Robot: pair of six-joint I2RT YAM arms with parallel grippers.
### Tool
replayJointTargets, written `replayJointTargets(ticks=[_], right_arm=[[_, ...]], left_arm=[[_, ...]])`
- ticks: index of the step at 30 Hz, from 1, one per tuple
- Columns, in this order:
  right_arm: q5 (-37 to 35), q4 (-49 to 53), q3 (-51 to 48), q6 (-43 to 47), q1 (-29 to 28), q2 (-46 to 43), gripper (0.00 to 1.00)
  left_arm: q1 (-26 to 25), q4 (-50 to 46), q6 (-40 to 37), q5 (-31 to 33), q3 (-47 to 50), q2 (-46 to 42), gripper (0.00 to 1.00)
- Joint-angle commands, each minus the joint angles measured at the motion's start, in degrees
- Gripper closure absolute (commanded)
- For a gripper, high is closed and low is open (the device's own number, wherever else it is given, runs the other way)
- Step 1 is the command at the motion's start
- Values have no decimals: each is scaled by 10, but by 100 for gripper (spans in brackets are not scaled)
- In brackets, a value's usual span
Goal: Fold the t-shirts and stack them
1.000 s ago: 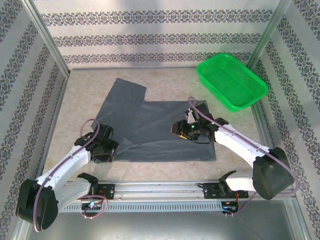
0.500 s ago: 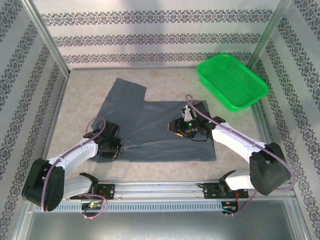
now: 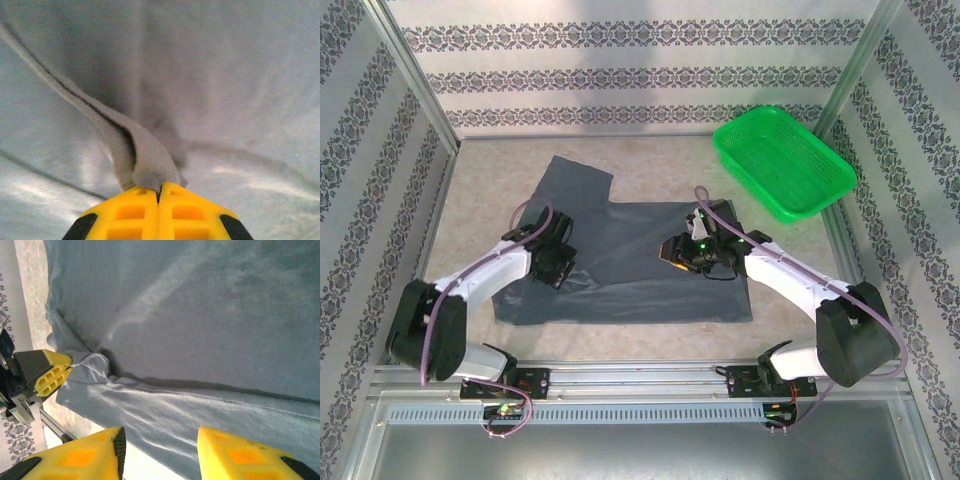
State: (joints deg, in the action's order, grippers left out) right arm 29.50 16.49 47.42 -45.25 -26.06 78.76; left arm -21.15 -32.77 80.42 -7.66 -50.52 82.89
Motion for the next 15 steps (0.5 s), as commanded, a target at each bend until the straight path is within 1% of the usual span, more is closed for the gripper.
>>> replayJointTargets(ticks=[1,6,12,15], right_arm=[[13,8,19,-6,10,8,57],[19,13,17,-6,15,10,58],[16,17,4,-11,17,10,59],[13,17,-3,-16,18,10,59]], left_arm=[[-15,-33,-109,8,-63,58,100],[-32,-63,-171,4,-115,123,100],[-47,-40,-237,-2,-148,149,100],[-49,-65,-252,1,-173,167,100]])
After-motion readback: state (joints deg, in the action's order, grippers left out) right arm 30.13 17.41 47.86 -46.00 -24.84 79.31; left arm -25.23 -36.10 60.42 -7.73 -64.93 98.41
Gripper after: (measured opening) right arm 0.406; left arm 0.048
